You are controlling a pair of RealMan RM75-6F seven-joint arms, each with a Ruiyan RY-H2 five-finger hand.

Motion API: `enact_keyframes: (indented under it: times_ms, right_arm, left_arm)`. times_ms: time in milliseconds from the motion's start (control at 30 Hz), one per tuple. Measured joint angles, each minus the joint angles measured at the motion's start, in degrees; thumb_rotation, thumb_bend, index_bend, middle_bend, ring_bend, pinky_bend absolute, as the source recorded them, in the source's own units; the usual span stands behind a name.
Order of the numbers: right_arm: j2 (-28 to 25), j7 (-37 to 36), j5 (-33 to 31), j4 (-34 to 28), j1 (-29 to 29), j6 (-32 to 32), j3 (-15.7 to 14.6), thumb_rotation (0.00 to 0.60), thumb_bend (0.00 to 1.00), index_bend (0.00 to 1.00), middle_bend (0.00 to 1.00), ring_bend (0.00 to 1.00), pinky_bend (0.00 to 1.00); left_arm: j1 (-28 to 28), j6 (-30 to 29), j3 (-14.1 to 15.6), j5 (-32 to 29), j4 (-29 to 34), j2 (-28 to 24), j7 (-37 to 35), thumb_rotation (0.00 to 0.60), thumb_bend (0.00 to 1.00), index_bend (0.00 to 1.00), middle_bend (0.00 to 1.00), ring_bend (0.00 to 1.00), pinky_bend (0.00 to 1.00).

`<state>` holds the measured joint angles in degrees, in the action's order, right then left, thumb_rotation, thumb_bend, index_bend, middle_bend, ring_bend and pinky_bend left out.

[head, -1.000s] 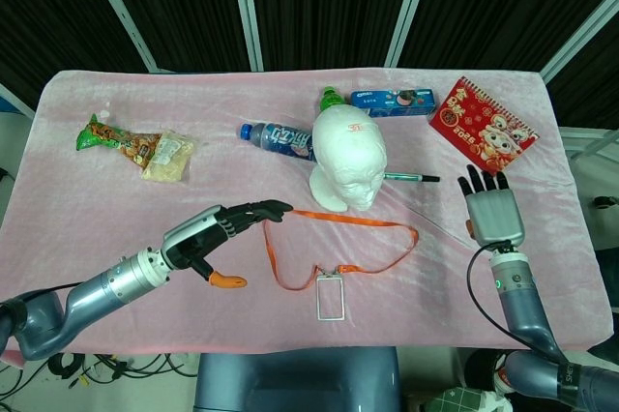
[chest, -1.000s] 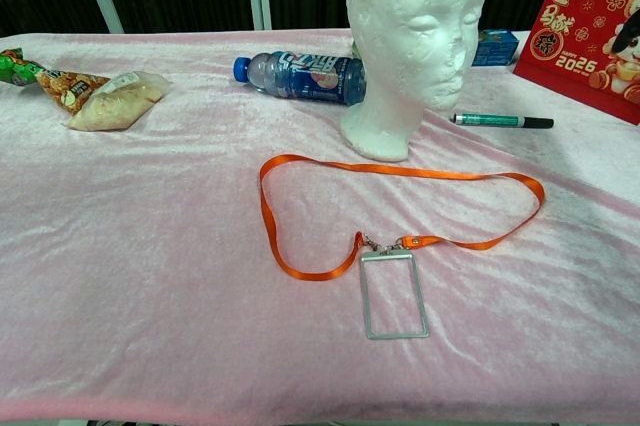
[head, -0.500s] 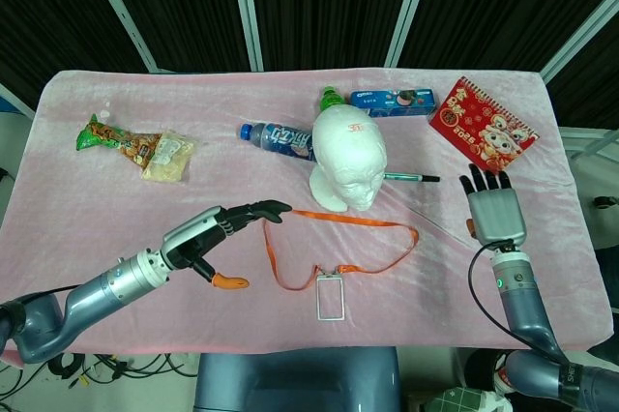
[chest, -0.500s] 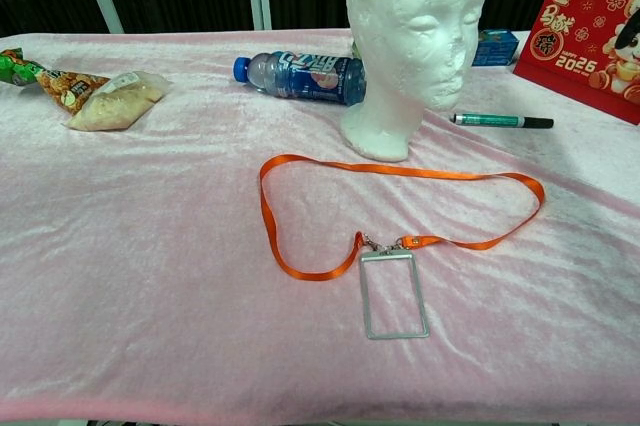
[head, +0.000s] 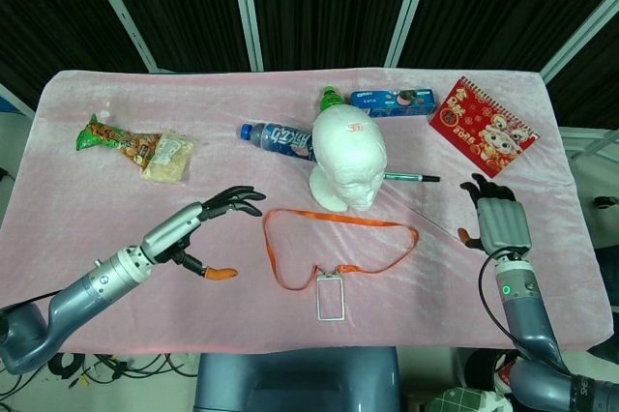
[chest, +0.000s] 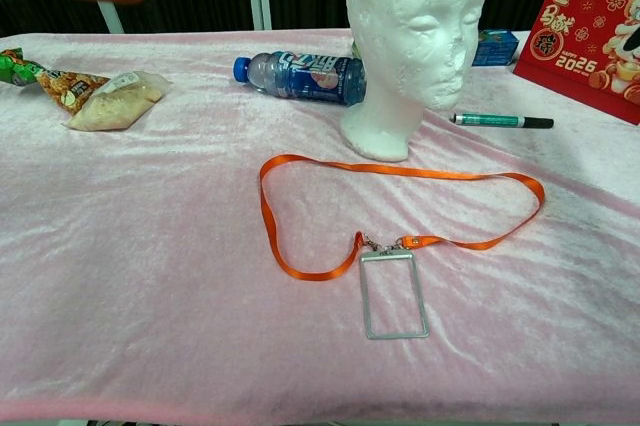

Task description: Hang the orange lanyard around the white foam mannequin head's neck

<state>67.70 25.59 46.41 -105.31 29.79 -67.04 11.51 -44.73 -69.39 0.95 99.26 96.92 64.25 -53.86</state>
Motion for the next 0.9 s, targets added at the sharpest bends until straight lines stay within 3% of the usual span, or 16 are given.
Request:
enact_keyframes:
  times_ms: [200,400,633,900]
  right_arm:
    - [0.4,-6.0,-2.5,-3.7,-1.5,3.6,0.1,0.600,0.19,0.23,0.10,0.15,0.15]
    - [5.7,-6.6,-3.0,-0.9,-0.7,4.1,0.0,0.600,0.19,0.29,0.10,0.15,0.15]
    - [13.3,-6.8,-4.6,6.4,1.1,3.5,0.9,0.600,0.19,0.32,0.10,0.15,0.15]
    - [19.0,-7.1,-6.9,13.6,3.7,4.6,2.8,0.600,0.19,0.37,0.11,0.15,0.15]
  left_arm:
    - [5.8,-2.7,0.8,-2.7,1.1,1.3,24.8,0.600,0.19,0.22,0.10,0.00,0.03]
    - [12.3,-7.5,2.0,-3.7,2.1,3.2,37.3,0.600,0.19,0.22,0.10,0.00,0.03]
    - [15.2,-10.8,2.6,-2.2,0.6,4.5,40.8,0.600,0.19,0.22,0.10,0.00,0.03]
    - [14.9,-9.8,2.8,-1.2,0.3,4.3,35.9,0.600,0.19,0.22,0.10,0.00,0.03]
